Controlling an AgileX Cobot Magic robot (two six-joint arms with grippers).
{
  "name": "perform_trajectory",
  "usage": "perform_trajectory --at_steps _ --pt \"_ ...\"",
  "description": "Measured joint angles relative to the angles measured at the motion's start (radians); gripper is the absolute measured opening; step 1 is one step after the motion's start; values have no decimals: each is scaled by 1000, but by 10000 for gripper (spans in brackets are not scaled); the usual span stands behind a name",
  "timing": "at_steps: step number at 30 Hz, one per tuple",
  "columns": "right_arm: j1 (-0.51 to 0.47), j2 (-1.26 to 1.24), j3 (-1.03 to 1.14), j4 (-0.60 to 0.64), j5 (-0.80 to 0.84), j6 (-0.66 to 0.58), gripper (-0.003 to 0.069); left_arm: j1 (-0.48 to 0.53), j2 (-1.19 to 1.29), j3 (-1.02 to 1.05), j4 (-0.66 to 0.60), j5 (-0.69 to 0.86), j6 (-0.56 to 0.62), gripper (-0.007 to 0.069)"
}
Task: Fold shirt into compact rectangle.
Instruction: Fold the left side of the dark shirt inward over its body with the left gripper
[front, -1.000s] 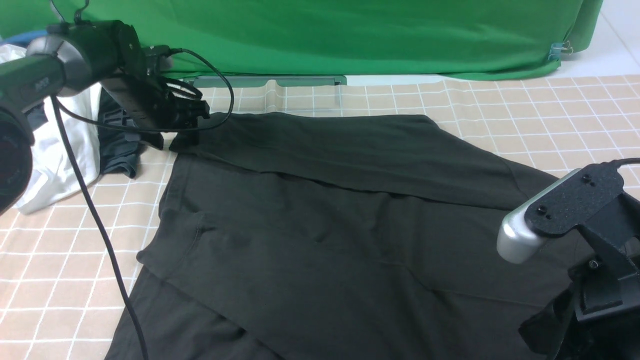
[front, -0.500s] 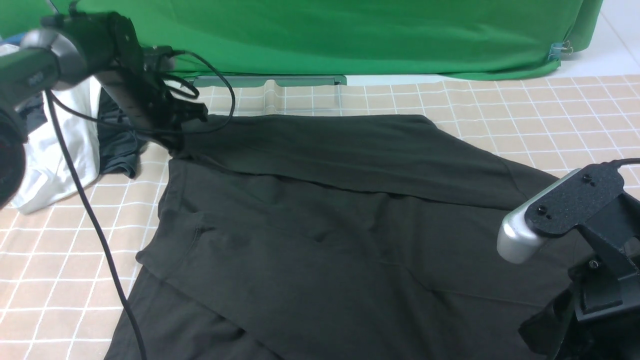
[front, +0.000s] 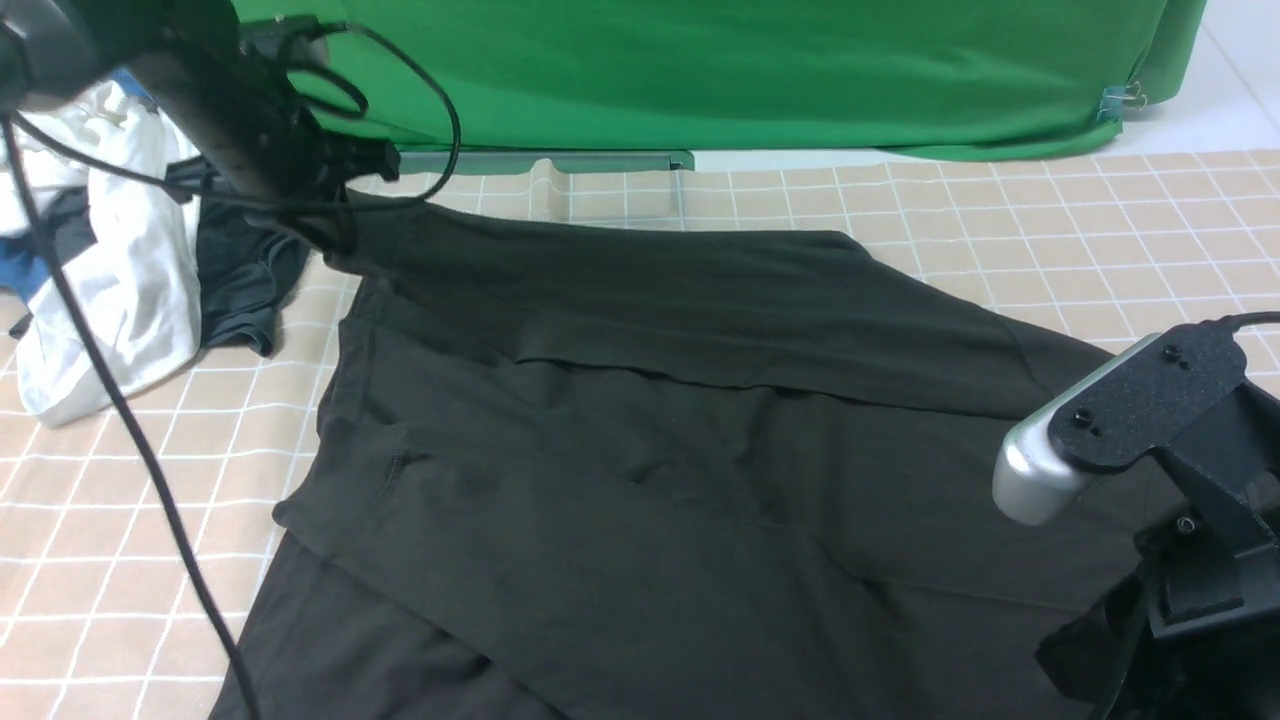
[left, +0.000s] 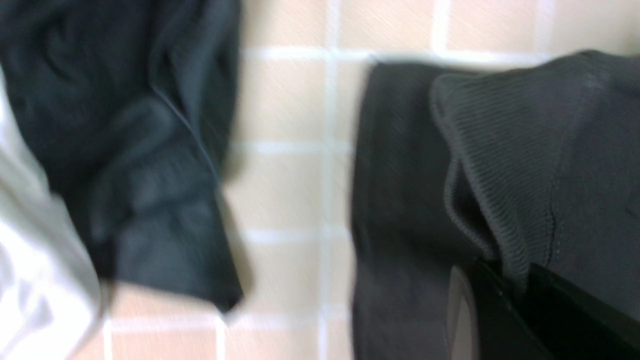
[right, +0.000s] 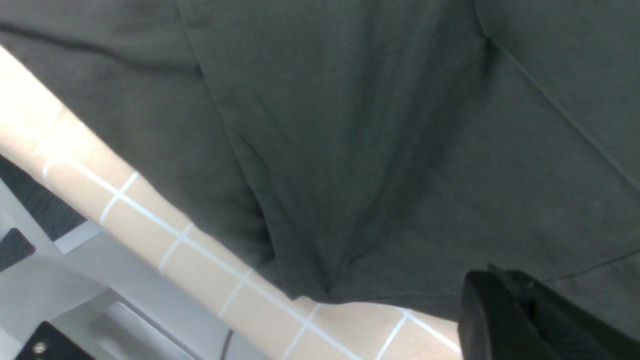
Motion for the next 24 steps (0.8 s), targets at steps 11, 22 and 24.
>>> perform_trajectory --at_steps 11,22,24 --pt "0 0 0 -128 -42 -3 35 -104 -295 262 106 108 -118 35" --pt "0 0 0 -145 -57 -4 42 -140 -441 711 169 40 -260 35" --pt "0 0 0 -147 -66 -4 43 -140 -448 762 146 9 -260 36"
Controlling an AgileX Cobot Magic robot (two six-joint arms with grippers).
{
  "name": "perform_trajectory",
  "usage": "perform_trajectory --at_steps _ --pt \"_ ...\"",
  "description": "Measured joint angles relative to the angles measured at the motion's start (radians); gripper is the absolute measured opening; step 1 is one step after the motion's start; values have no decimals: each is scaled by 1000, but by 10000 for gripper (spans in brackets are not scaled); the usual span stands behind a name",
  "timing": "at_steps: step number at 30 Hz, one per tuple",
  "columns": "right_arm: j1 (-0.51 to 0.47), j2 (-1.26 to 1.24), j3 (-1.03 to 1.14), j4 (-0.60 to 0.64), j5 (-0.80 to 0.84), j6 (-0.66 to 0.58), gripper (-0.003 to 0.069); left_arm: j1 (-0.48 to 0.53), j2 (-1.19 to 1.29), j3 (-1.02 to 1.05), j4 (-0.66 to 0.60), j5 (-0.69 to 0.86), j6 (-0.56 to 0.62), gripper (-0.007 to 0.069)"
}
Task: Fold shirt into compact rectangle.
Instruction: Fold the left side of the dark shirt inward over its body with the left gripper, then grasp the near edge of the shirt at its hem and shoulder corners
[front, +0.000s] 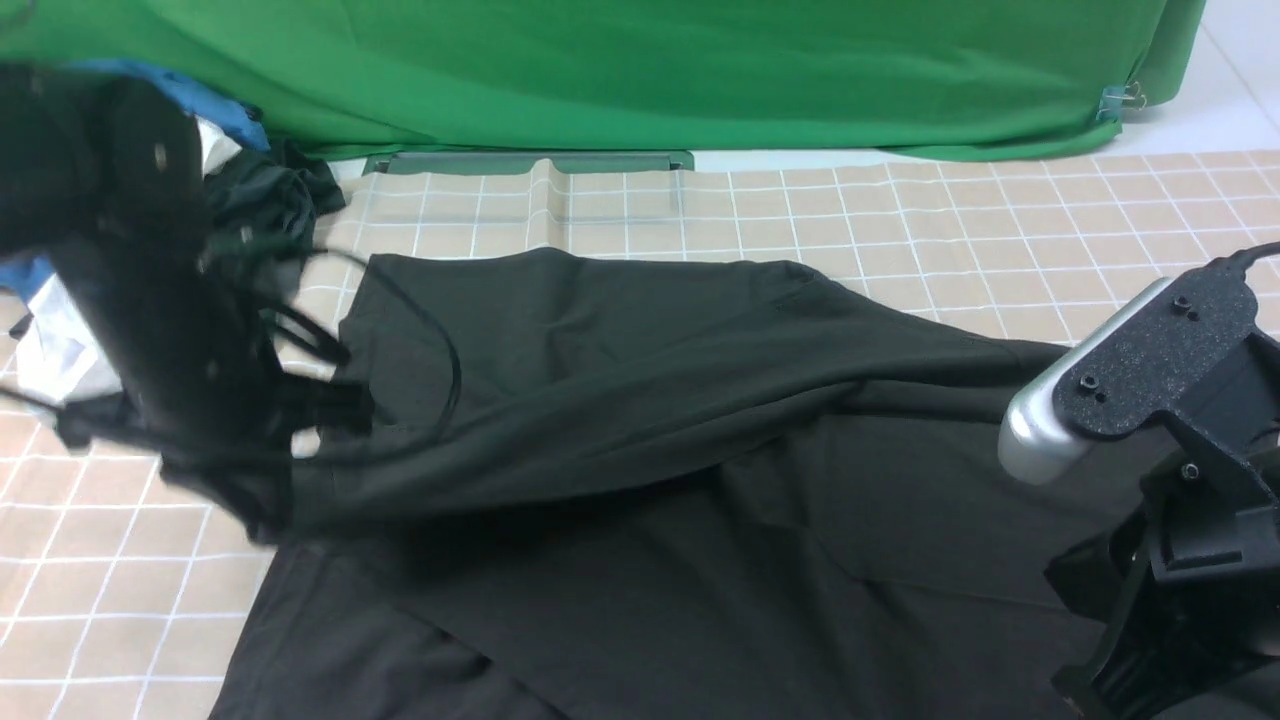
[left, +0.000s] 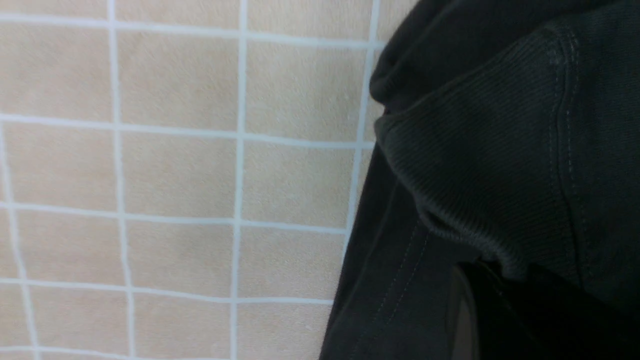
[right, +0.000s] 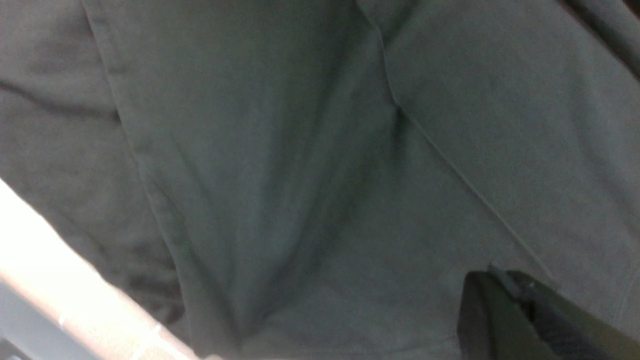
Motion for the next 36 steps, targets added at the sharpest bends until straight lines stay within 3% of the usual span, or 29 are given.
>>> perform_trajectory --at_steps 7,11,16,19,22,27,30,36 --pt "0 0 0 -15 -19 0 50 0 -1 103 -58 -65 0 74" --pt "-34 0 0 -44 -21 25 50 0 -1 41 -27 -31 0 194" --pt "-187 0 0 -41 -18 29 34 -5 -12 -69 -17 50 21 311" --pt "-292 0 0 31 15 -35 34 -31 -47 -51 11 79 31 300" --pt "-375 0 0 111 43 -126 34 -70 -103 26 31 88 7 230" --pt "-418 0 0 159 46 -184 34 -118 -210 209 22 97 3 141" --pt "-418 0 0 192 22 -196 34 -121 -262 327 31 67 3 154" --pt "-418 0 0 258 -20 -264 34 -121 -302 472 44 -37 3 309"
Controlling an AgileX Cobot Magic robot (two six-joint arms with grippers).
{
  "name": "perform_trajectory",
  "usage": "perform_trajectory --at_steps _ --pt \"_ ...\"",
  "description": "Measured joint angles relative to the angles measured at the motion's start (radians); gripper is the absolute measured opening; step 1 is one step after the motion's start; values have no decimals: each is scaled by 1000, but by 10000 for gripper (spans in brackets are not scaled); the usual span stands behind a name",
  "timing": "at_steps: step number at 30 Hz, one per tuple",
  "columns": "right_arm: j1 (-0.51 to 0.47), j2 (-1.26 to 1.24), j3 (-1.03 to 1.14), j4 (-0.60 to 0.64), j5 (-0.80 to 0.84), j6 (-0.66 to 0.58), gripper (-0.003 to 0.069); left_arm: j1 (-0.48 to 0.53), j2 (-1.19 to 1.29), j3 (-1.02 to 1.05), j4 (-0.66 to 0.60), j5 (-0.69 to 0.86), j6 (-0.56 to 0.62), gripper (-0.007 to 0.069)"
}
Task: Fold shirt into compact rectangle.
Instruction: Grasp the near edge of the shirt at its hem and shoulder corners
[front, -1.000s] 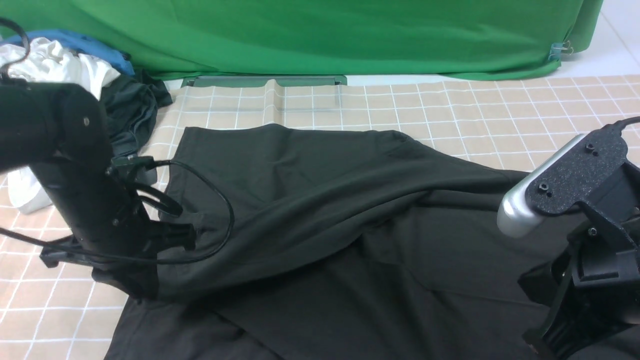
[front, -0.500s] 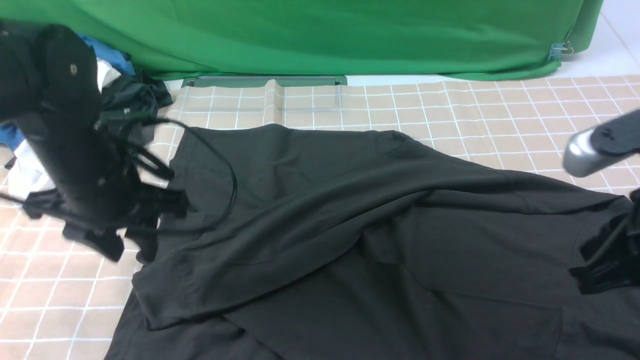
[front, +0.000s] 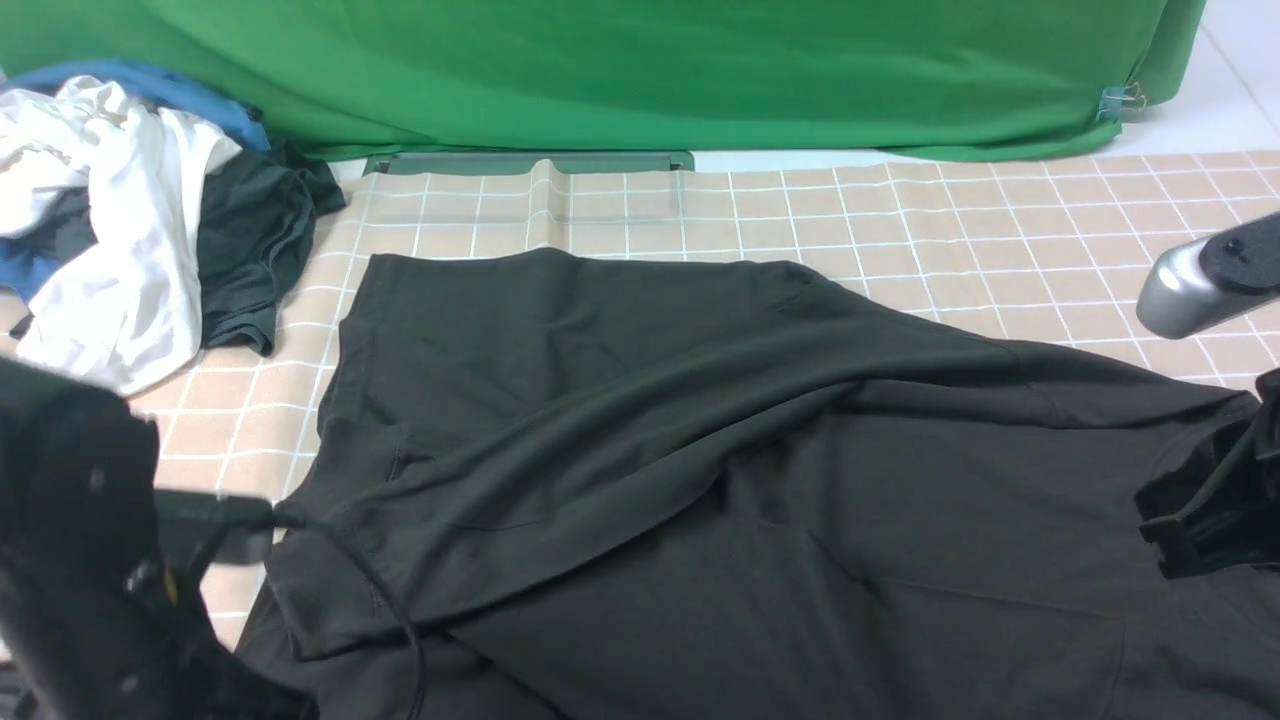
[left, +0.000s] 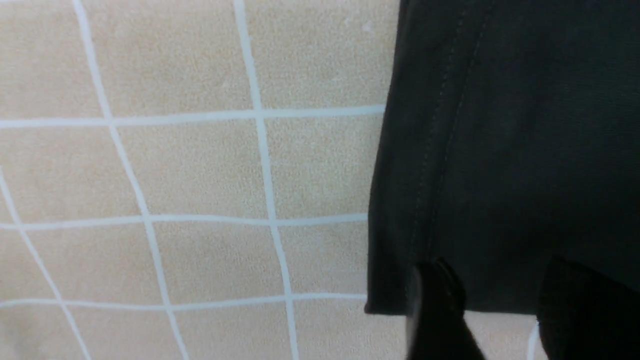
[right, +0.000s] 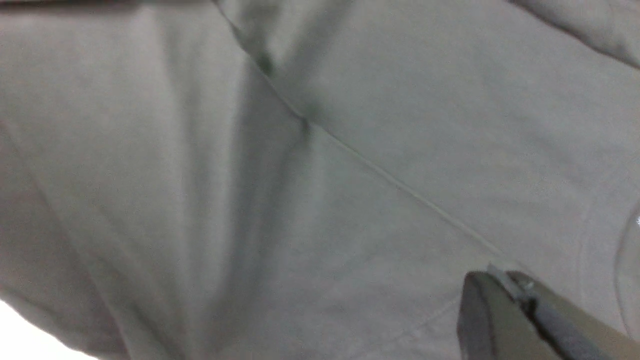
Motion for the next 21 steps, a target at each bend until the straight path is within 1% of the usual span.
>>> perform_trajectory --at_steps 2,3,6,9,12,14,15,17,19,20,21 --pt "0 0 0 8 -7 -20 34 0 -1 43 1 -50 -19 388" --pt "0 0 0 9 -7 -20 34 0 -1 43 1 -55 -19 395" --pt "0 0 0 11 -8 -51 34 0 7 89 38 -95 -75 514" --pt "0 0 0 11 -9 -52 34 0 21 92 68 -99 -116 555" --pt "0 0 0 11 -9 -54 34 0 43 92 79 -108 -132 567" --pt "0 0 0 11 -9 -55 34 0 58 92 82 -124 -133 567" --pt "0 0 0 12 -9 -56 34 0 73 97 75 -156 -135 563" --pt "0 0 0 11 -9 -57 34 0 83 97 62 -158 -135 556" --pt "0 0 0 11 -9 -57 34 0 92 98 50 -158 -135 540" --pt "0 0 0 11 -9 -58 34 0 97 98 41 -158 -135 514" --pt "0 0 0 11 -9 -58 34 0 103 98 29 -158 -135 466"
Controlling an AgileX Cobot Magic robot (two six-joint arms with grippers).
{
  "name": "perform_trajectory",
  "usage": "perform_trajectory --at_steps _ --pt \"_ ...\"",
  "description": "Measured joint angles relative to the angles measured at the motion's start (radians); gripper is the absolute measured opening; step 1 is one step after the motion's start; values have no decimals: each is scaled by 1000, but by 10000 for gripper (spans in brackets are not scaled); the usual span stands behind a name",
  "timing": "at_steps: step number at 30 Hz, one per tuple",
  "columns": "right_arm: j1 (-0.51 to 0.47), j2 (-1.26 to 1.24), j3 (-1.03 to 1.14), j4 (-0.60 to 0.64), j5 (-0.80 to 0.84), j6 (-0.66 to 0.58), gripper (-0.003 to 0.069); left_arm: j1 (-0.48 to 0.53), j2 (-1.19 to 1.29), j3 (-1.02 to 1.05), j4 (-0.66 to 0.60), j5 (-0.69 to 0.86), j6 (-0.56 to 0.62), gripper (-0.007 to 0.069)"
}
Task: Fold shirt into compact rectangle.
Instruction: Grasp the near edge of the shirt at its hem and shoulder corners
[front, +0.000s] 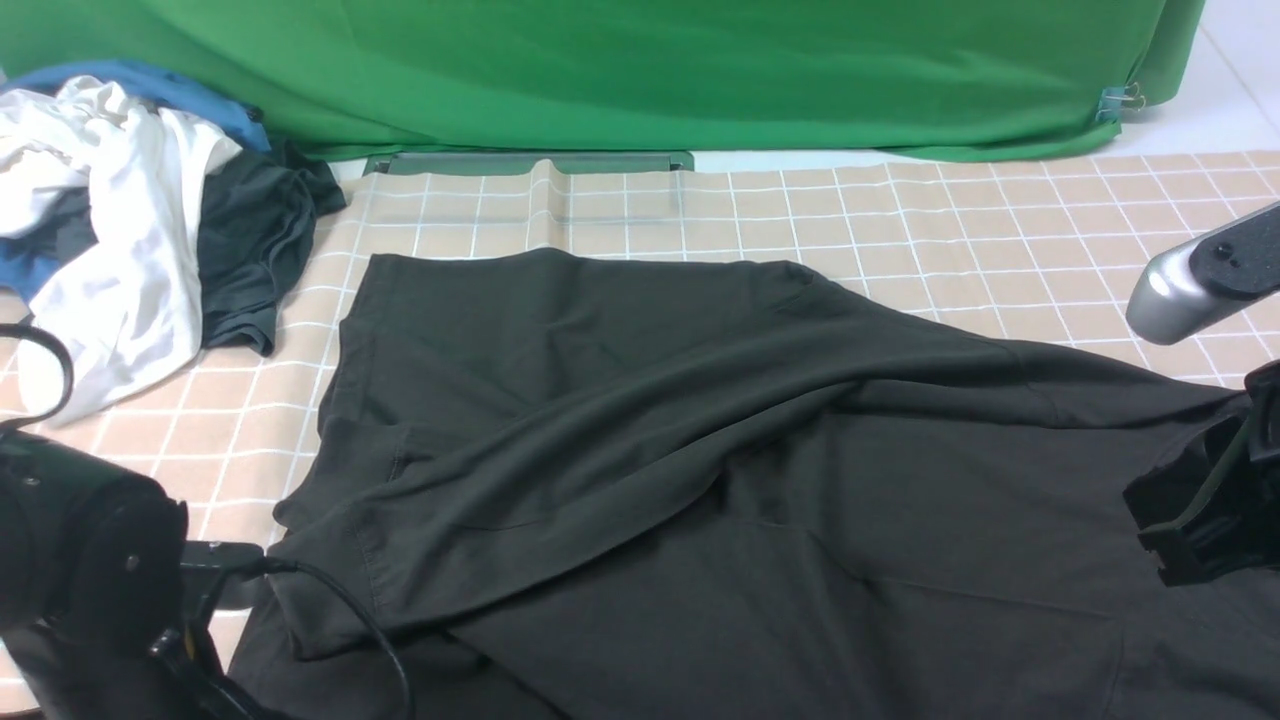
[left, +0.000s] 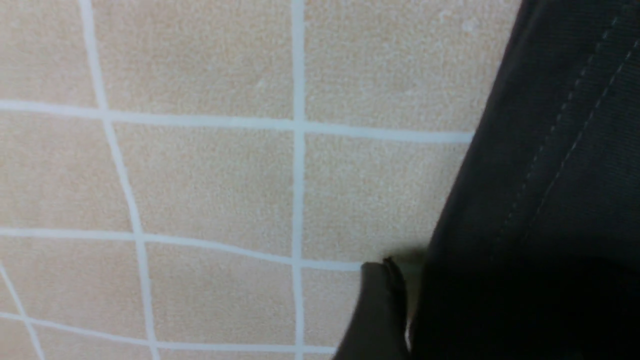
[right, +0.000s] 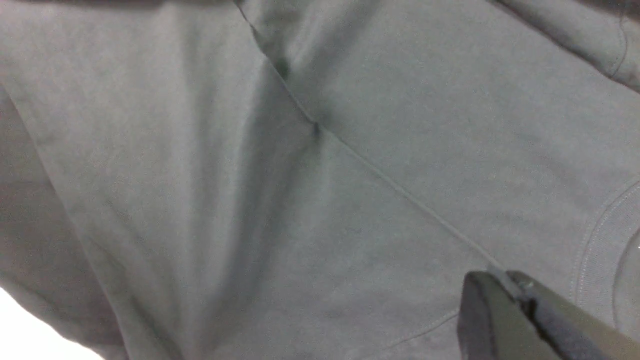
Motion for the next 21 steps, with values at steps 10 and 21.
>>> perform_trajectory --at_steps 10,21 --pt "0 0 0 2 45 -75 34 0 5 -9 -25 4 0 21" --pt "19 67 32 90 239 -209 43 0 -292 -14 -30 179 -19 19"
